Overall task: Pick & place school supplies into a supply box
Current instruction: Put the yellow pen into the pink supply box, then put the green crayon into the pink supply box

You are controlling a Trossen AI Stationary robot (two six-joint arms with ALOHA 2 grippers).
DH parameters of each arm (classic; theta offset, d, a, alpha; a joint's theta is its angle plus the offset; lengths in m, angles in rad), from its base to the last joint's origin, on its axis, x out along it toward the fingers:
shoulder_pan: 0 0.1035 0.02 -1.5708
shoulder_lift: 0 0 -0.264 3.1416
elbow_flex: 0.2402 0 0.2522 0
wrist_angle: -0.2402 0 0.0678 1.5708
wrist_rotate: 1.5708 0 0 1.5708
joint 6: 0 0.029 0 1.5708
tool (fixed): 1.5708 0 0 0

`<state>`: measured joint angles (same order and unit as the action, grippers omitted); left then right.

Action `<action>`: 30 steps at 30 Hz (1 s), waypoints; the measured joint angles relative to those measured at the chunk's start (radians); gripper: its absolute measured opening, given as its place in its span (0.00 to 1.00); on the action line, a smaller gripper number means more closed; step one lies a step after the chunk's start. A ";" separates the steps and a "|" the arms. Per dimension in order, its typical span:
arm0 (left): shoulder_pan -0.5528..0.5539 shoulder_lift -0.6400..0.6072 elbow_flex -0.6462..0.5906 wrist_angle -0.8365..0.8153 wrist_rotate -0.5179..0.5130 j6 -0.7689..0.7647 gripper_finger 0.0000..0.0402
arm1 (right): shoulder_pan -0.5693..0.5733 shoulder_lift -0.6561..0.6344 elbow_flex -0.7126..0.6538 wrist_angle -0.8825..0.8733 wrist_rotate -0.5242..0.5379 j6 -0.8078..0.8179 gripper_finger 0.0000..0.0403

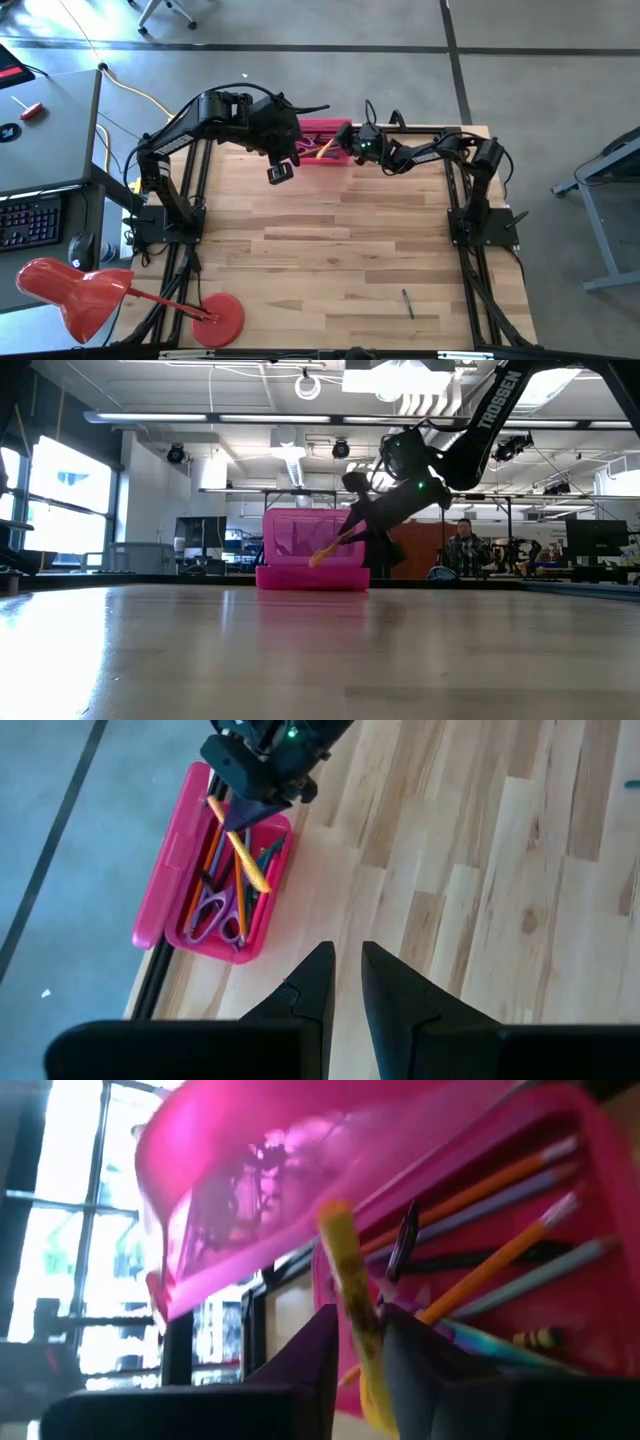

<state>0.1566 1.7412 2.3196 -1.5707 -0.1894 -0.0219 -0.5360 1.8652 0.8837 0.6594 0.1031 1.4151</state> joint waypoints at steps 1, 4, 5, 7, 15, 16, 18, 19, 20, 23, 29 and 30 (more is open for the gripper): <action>0.000 0.000 0.000 0.000 0.000 -0.001 0.21 | 0.000 0.000 0.000 0.001 0.021 0.000 0.15; 0.000 0.000 0.000 0.000 0.000 -0.001 0.21 | 0.000 0.000 0.000 0.009 0.063 0.006 0.18; 0.000 0.000 0.000 0.000 0.000 -0.001 0.21 | 0.000 0.000 0.000 0.011 0.062 0.013 0.19; 0.000 0.000 0.000 0.000 0.000 -0.001 0.21 | 0.000 0.000 0.000 0.013 0.045 0.034 0.20; 0.000 0.000 0.000 0.000 0.000 -0.008 0.21 | 0.008 -0.001 0.000 0.089 -0.373 -0.009 0.21; 0.000 0.000 0.000 0.000 0.000 -0.008 0.21 | 0.017 -0.004 0.000 0.101 -0.446 -0.036 0.21; 0.000 0.000 0.000 0.000 0.000 -0.009 0.21 | 0.052 -0.024 0.000 0.114 -0.543 -0.086 0.21; 0.000 0.000 0.000 0.000 0.000 -0.009 0.21 | 0.074 -0.041 0.000 0.113 -0.569 -0.116 0.21; 0.000 0.000 0.000 0.000 0.000 -0.009 0.21 | 0.099 -0.059 0.000 0.115 -0.580 -0.147 0.21; 0.000 0.000 0.000 0.000 0.002 -0.018 0.21 | 0.172 -0.135 -0.001 0.111 -0.590 -0.215 0.21; 0.000 0.000 0.000 0.000 0.019 -0.039 0.21 | 0.375 -0.364 0.000 -0.098 -0.620 -0.470 0.21; 0.000 0.000 0.000 0.000 0.019 -0.041 0.21 | 0.423 -0.409 0.000 -0.188 -0.584 -0.513 0.21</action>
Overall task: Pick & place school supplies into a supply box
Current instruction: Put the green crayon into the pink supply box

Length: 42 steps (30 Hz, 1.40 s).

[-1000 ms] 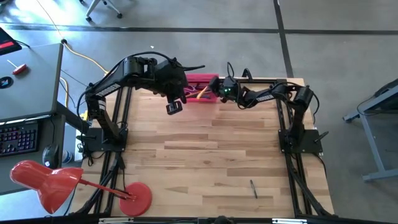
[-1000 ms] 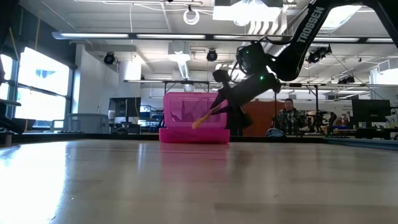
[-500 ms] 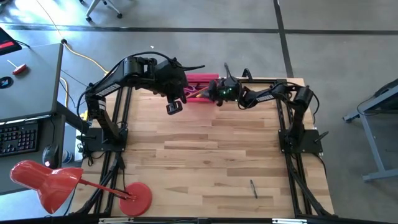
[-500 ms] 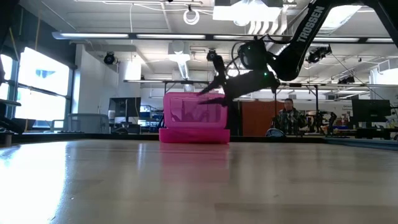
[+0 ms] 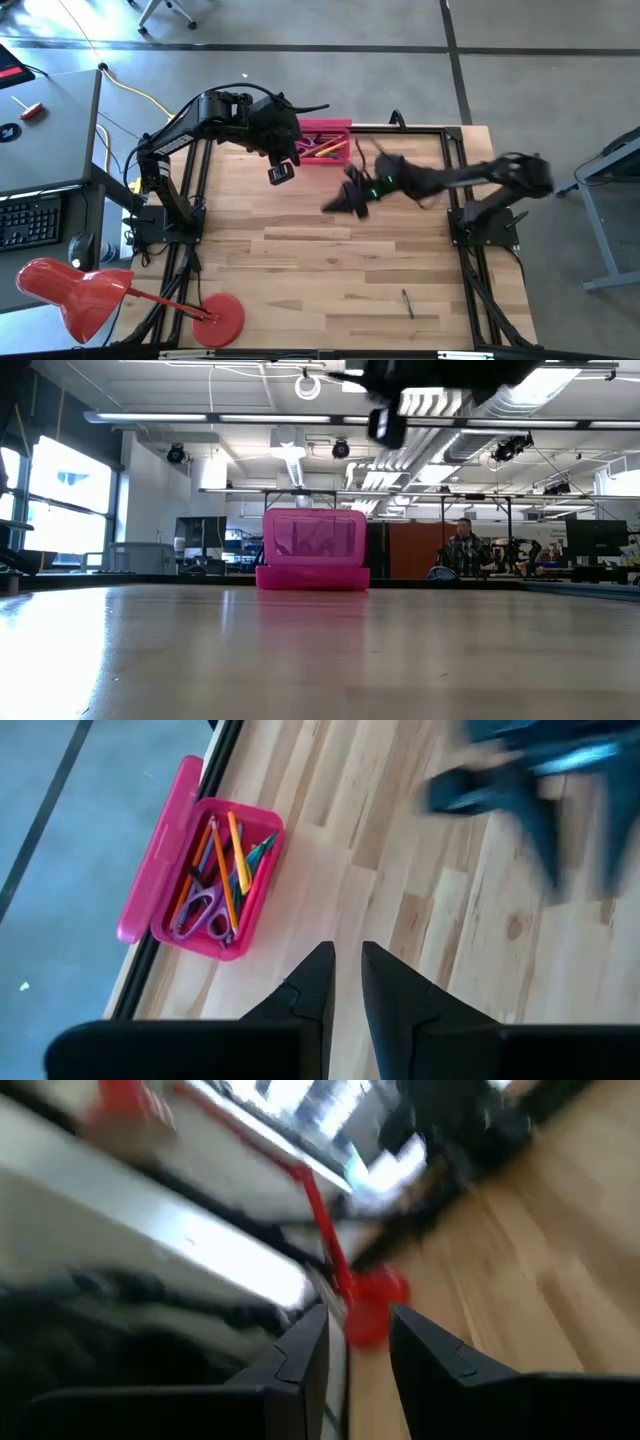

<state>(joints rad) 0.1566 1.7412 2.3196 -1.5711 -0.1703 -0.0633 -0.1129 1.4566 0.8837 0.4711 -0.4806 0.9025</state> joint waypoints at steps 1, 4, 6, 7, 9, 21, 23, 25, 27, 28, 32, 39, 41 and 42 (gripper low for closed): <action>0.000 0.000 0.000 0.000 0.000 -0.004 0.21 | 0.053 -0.040 0.000 -0.096 0.058 -0.034 0.21; 0.000 0.000 0.000 0.000 -0.003 -0.019 0.21 | 0.237 -0.152 0.000 -0.416 0.285 -0.098 0.21; 0.000 0.000 0.000 0.000 -0.003 -0.020 0.21 | 0.371 -0.200 0.000 -0.636 0.462 -0.058 0.21; 0.000 0.000 0.000 0.000 -0.003 -0.020 0.21 | 0.439 -0.217 0.000 -0.749 0.554 0.003 0.21; 0.000 0.000 0.000 0.000 -0.004 -0.026 0.21 | 0.564 -0.235 0.000 -0.927 0.688 0.179 0.21; 0.000 0.000 0.000 0.016 -0.004 -0.099 0.21 | 0.907 -0.001 0.000 -1.197 0.368 0.871 0.21; 0.000 0.000 0.000 0.030 -0.004 -0.103 0.21 | 0.906 0.038 0.000 -1.189 0.353 0.872 0.21; 0.000 0.000 0.000 0.054 -0.004 -0.103 0.21 | 0.903 0.063 -0.001 -1.180 0.359 0.873 0.21; 0.000 0.000 0.000 0.072 0.000 -0.103 0.21 | 0.897 0.076 -0.001 -1.140 0.362 0.879 0.21; 0.000 0.000 0.000 0.074 0.000 -0.102 0.21 | 0.893 0.081 -0.001 -1.126 0.370 0.886 0.21; 0.000 0.000 0.000 0.083 -0.001 -0.101 0.21 | 0.886 0.107 -0.001 -1.092 0.426 0.904 0.21; 0.000 0.000 0.000 0.081 -0.004 -0.098 0.21 | 0.878 0.179 -0.001 -1.051 0.378 0.900 0.21; 0.000 0.000 0.000 0.080 -0.007 -0.090 0.21 | 0.878 0.199 -0.001 -1.003 0.374 0.898 0.21; 0.000 0.000 0.000 0.080 -0.007 -0.082 0.21 | 0.878 0.208 0.000 -0.984 0.374 0.896 0.21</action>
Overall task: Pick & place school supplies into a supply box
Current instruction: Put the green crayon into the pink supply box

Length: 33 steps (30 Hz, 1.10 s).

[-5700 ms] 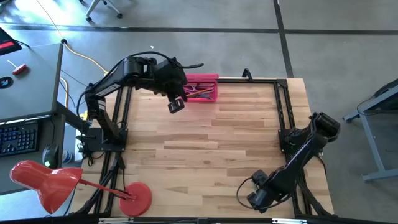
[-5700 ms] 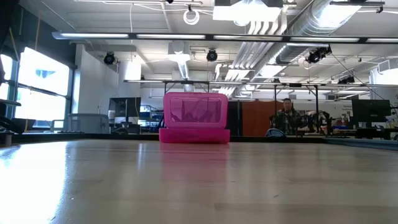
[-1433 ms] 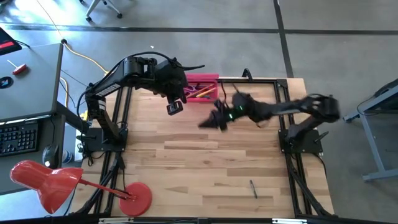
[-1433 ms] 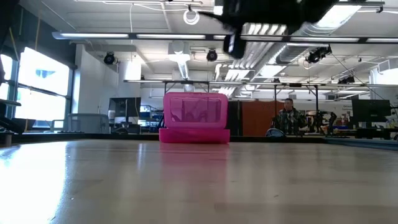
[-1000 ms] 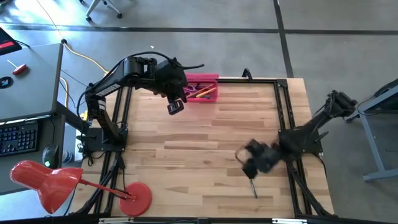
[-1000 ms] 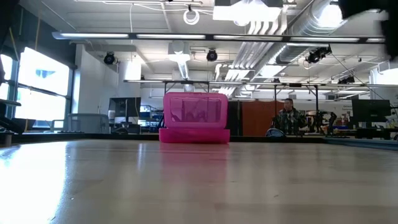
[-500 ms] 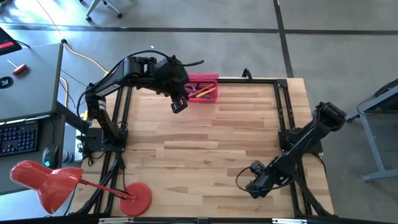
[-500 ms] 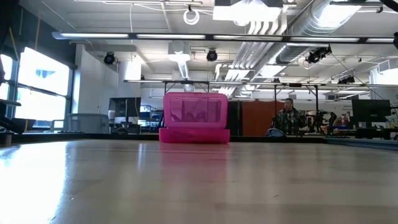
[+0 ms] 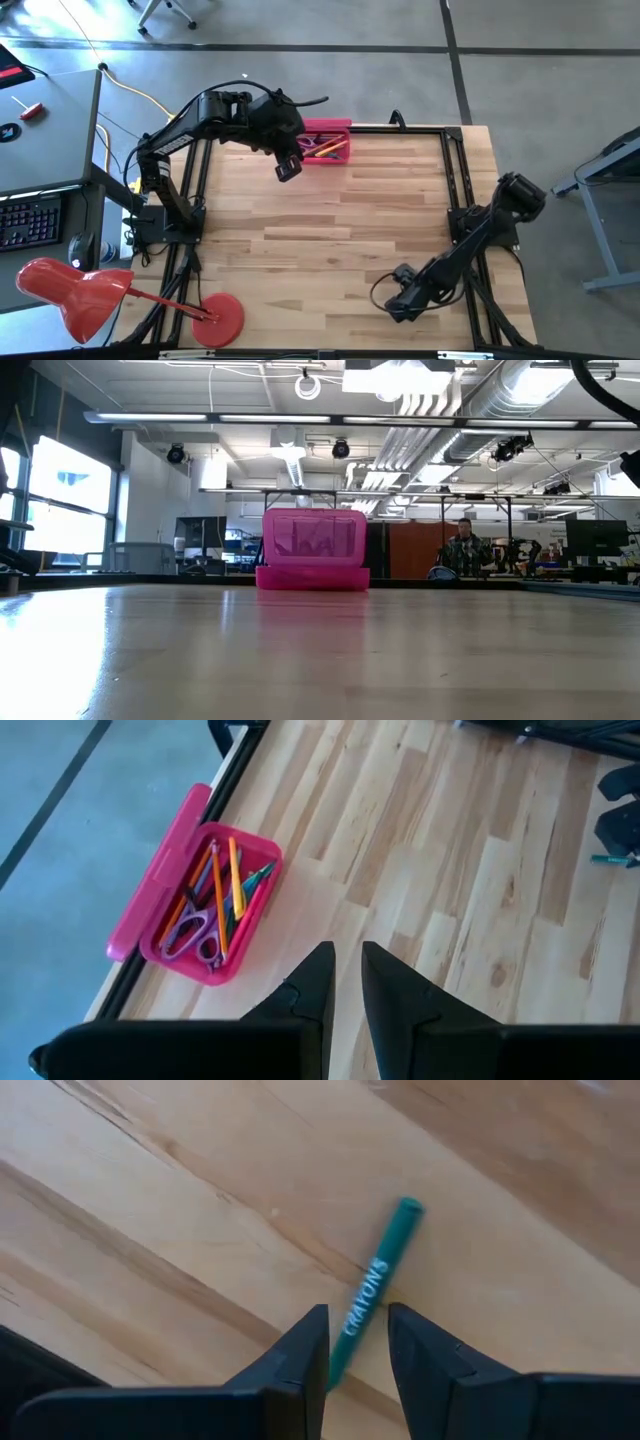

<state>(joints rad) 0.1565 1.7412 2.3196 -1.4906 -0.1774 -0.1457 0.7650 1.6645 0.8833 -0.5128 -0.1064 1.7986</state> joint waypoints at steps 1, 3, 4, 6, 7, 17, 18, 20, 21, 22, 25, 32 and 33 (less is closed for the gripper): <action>0.000 0.000 0.000 0.000 0.000 0.007 0.21 | 0.000 0.008 0.000 0.012 0.001 -0.003 0.21; 0.000 0.000 0.000 0.000 0.000 0.012 0.21 | 0.000 0.021 0.002 0.019 0.007 -0.008 0.21; 0.000 0.000 0.000 0.000 0.000 0.014 0.21 | 0.000 0.026 0.002 0.019 0.009 -0.008 0.21; 0.000 0.000 0.000 0.000 0.000 0.020 0.21 | 0.000 0.032 0.004 0.013 0.008 -0.017 0.21; 0.000 0.000 0.000 0.000 0.000 0.022 0.21 | 0.000 0.033 0.004 0.009 0.007 -0.030 0.21; 0.000 0.000 0.000 0.000 0.000 0.036 0.21 | -0.032 0.036 0.002 0.012 -0.027 -0.071 0.10; 0.000 0.000 0.000 0.000 0.000 0.036 0.21 | -0.036 0.036 0.002 0.011 -0.032 -0.089 0.08; 0.000 0.000 0.000 0.000 0.000 0.042 0.21 | -0.048 0.036 0.001 0.010 -0.037 -0.132 0.03; 0.000 0.000 0.000 0.000 0.000 0.046 0.21 | -0.055 0.033 0.000 0.011 -0.042 -0.160 0.02; 0.000 0.000 0.000 0.000 -0.001 0.047 0.21 | -0.062 0.029 -0.001 0.015 -0.045 -0.186 0.01; 0.000 0.000 0.000 0.000 -0.021 0.047 0.21 | -0.099 -0.001 -0.003 0.030 -0.020 -0.257 0.03; 0.000 -0.007 0.001 -0.002 -0.065 0.070 0.21 | -0.301 -0.139 -0.002 -0.035 0.117 -0.567 0.01; 0.000 -0.011 0.002 -0.003 -0.066 0.076 0.21 | -0.345 -0.159 -0.002 -0.025 0.167 -0.629 0.01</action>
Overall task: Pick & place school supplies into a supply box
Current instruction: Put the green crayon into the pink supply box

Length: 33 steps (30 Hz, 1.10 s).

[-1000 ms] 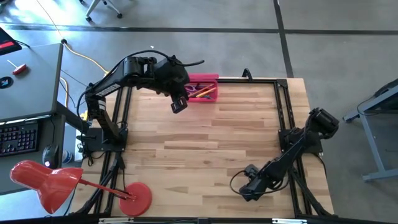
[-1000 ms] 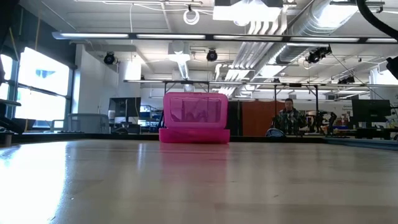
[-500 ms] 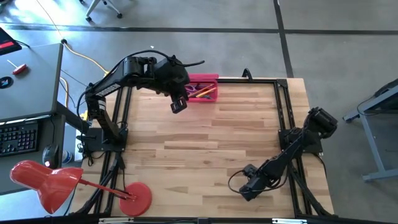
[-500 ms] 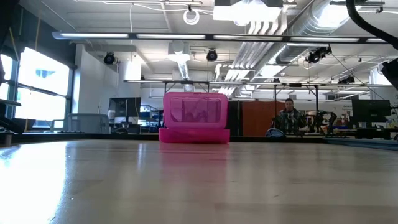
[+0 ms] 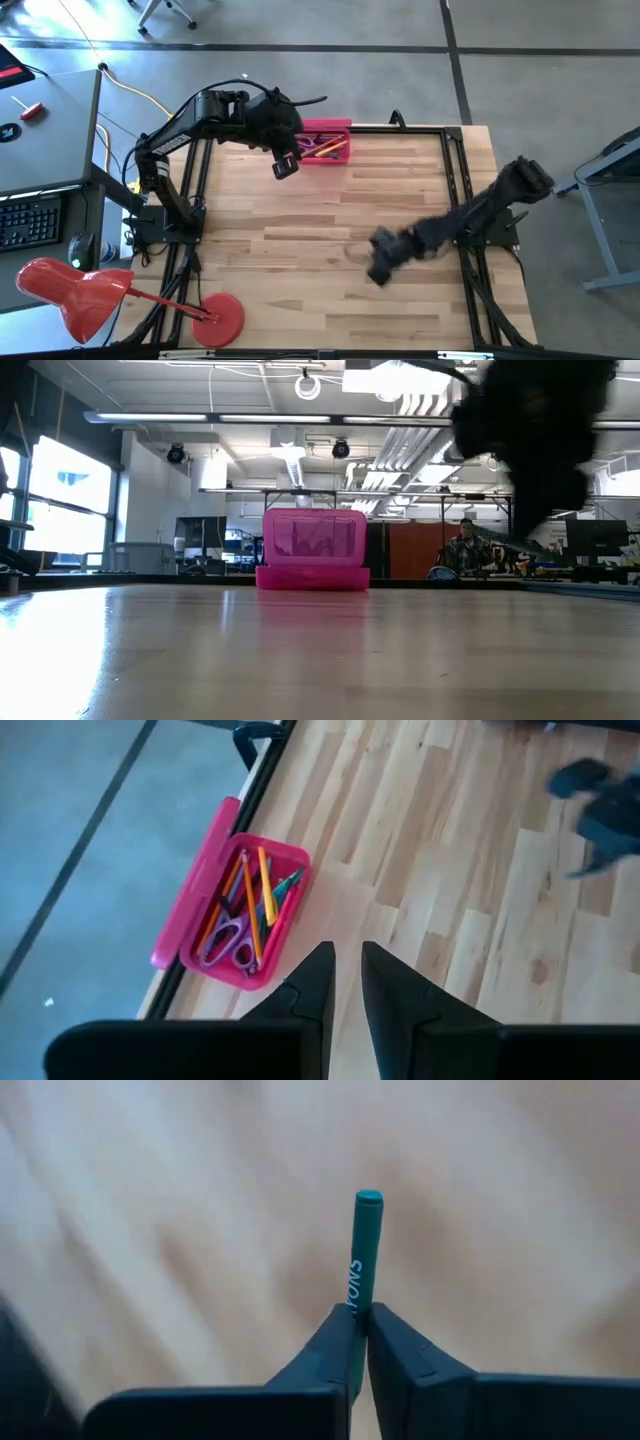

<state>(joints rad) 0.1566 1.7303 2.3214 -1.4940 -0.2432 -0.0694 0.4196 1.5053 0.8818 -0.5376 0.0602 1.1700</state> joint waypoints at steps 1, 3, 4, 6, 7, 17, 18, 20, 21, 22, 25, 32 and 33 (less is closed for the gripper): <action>0.000 -0.003 0.001 -0.003 -0.001 0.010 0.21 | -0.045 -0.015 0.001 0.018 0.051 -0.073 0.02; 0.000 -0.007 0.003 -0.001 -0.014 0.029 0.21 | -0.155 -0.040 0.001 0.061 0.132 -0.250 0.02; 0.000 -0.010 0.003 -0.001 -0.027 0.039 0.21 | -0.212 -0.048 0.001 0.099 0.159 -0.343 0.02; 0.000 -0.018 0.003 -0.001 -0.065 0.047 0.21 | -0.336 -0.054 0.001 0.202 0.180 -0.531 0.01; 0.000 -0.021 0.003 0.002 -0.099 0.047 0.21 | -0.395 -0.054 0.001 0.261 0.181 -0.618 0.01; 0.001 -0.055 0.003 -0.005 -0.400 0.091 0.21 | -0.819 0.059 0.001 0.718 0.053 -0.906 0.00; 0.001 -0.055 0.003 -0.005 -0.403 0.092 0.21 | -0.843 0.072 0.001 0.744 0.050 -0.896 0.00; 0.001 -0.054 0.003 -0.005 -0.403 0.092 0.21 | -0.887 0.103 0.001 0.792 0.016 -0.808 0.00; 0.001 -0.054 0.003 -0.005 -0.403 0.092 0.21 | -0.908 0.121 0.002 0.808 -0.016 -0.740 0.00; 0.001 -0.054 0.003 -0.004 -0.404 0.092 0.21 | -0.927 0.140 0.002 0.824 -0.053 -0.674 0.00; 0.001 -0.054 0.003 0.006 -0.404 0.092 0.21 | -0.973 0.207 0.002 0.901 -0.123 -0.560 0.00; 0.000 -0.054 0.003 0.004 -0.392 0.090 0.21 | -1.016 0.306 0.002 1.034 -0.191 -0.438 0.00; 0.000 -0.054 0.003 0.003 -0.391 0.089 0.21 | -1.016 0.309 0.002 1.028 -0.187 -0.434 0.00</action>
<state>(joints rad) 0.1570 1.6768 2.3241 -1.4909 -0.6341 0.0194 -0.5968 1.8141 0.8837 0.4907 -0.1265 0.7355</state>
